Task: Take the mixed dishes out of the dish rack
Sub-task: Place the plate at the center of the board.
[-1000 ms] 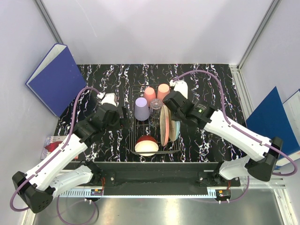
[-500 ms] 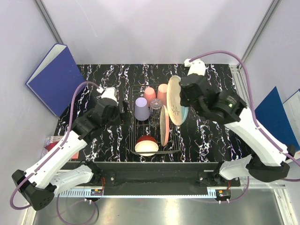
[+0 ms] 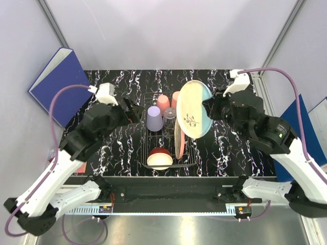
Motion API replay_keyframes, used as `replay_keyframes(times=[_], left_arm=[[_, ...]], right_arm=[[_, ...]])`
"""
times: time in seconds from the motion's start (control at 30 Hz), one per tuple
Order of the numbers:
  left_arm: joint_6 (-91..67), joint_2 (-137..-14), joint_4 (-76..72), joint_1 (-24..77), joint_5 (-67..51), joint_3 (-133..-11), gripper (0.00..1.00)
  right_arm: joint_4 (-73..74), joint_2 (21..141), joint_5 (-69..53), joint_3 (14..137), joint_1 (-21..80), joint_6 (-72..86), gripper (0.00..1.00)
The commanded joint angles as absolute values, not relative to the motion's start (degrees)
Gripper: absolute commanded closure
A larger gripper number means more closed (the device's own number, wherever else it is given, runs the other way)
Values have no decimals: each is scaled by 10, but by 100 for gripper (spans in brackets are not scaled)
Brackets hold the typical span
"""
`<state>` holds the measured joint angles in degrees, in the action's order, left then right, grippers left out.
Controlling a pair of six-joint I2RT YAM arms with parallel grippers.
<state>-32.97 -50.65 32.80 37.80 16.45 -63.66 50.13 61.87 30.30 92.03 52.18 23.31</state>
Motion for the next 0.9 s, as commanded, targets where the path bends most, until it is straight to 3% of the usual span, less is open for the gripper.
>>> replay_keyframes(times=[0.0,0.17,0.33,0.47,0.63,0.87], left_arm=[[-336,-463,203,376,94,-633,1],[-315,-446,171,374,33,-641,1],[-309,-443,167,365,22,-651,1],[-311,-454,161,346,4,-647,1],[-342,-497,107,295,-110,-641,1],[-370,-564,62,278,-178,-652,1]], right_arm=[[282,579,148,871,436,315,100],[130,580,-117,792,293,456,100],[-153,624,-289,691,198,647,100],[-291,669,-337,657,192,713,100],[-287,694,-358,657,192,697,100],[-287,693,-381,648,193,686,100]])
